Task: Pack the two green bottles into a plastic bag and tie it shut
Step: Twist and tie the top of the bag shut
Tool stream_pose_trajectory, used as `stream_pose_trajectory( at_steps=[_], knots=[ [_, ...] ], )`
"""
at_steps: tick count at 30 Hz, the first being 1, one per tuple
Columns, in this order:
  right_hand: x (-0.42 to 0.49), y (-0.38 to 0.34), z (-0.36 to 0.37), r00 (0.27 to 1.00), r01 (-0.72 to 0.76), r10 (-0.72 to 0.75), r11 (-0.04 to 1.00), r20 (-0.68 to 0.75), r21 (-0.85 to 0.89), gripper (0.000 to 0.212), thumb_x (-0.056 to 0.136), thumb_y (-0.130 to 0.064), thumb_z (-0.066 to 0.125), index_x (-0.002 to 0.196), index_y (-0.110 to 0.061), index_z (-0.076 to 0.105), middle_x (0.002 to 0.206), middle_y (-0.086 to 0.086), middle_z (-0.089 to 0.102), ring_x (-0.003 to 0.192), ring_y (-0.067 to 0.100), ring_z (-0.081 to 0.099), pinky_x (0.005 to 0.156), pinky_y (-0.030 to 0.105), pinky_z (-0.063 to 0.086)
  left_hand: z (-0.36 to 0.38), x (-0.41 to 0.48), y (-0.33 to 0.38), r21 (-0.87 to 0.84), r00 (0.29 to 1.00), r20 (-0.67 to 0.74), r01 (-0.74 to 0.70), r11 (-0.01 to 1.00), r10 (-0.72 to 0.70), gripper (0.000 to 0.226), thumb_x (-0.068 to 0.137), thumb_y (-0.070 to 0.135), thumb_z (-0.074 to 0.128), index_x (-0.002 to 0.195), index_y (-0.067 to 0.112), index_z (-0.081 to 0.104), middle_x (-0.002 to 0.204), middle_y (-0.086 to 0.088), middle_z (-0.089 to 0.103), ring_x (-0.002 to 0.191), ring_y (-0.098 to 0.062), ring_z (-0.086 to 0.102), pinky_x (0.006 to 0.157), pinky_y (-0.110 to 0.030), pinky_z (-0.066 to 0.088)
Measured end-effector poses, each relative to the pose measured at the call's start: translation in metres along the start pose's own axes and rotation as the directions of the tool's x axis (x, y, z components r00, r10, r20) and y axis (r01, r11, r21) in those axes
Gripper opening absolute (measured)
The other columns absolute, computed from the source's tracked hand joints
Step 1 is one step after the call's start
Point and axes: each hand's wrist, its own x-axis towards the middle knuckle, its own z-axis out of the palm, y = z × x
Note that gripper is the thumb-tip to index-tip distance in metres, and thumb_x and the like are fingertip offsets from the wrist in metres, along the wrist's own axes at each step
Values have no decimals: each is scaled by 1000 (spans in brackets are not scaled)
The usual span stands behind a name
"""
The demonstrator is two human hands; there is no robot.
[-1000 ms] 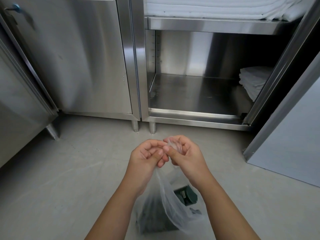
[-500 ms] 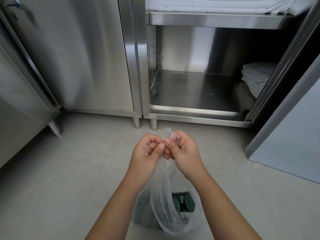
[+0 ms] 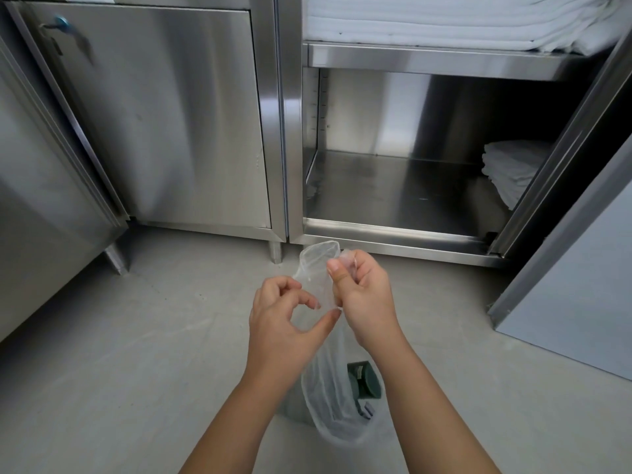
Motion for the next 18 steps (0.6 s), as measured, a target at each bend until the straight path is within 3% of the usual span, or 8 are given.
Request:
stream_pose_trajectory(
  at_steps=[2,6,10,13,18],
  knots=[
    [1,-1,-2,1000,6,-6,1000,-2,10,33,87,-9,54,59,-23,43,43,-14,38,42,2,32,53,25,31,2,0,-2,-1,1000,12,-5,1000,5,19,68,30,74,63,38,57,98,20,44,102,4,40,84,-14,33],
    [2,-2,-11,999,21,-21,1000,-28,14,32,87,-7,53,60,-19,42,48,-8,37,43,3,31,52,24,30,-3,2,-2,-139,1000,17,-21,990,23,28,75,12,71,61,32,57,97,14,52,97,5,47,79,-2,31],
    [2,0,-18,1000,25,-25,1000,-10,19,32,88,-5,52,61,-17,41,39,-14,40,39,1,34,47,16,31,-7,5,3,-273,993,6,-108,956,114,19,77,23,64,61,28,55,93,14,58,90,-3,55,73,-9,38],
    [2,0,-20,999,24,-24,1000,42,10,32,88,-5,51,61,-17,40,38,-14,37,39,2,30,44,16,28,-8,7,3,-453,993,-4,-106,885,117,13,75,28,61,62,30,59,90,15,63,89,-10,59,76,-24,45],
    [-1,-1,-21,995,-22,23,1000,99,-7,25,88,-8,53,65,-15,44,39,-13,36,39,3,28,42,17,27,-6,8,12,-658,987,95,-37,752,132,13,76,21,60,63,22,59,100,6,71,102,-16,62,86,-22,45]
  ],
)
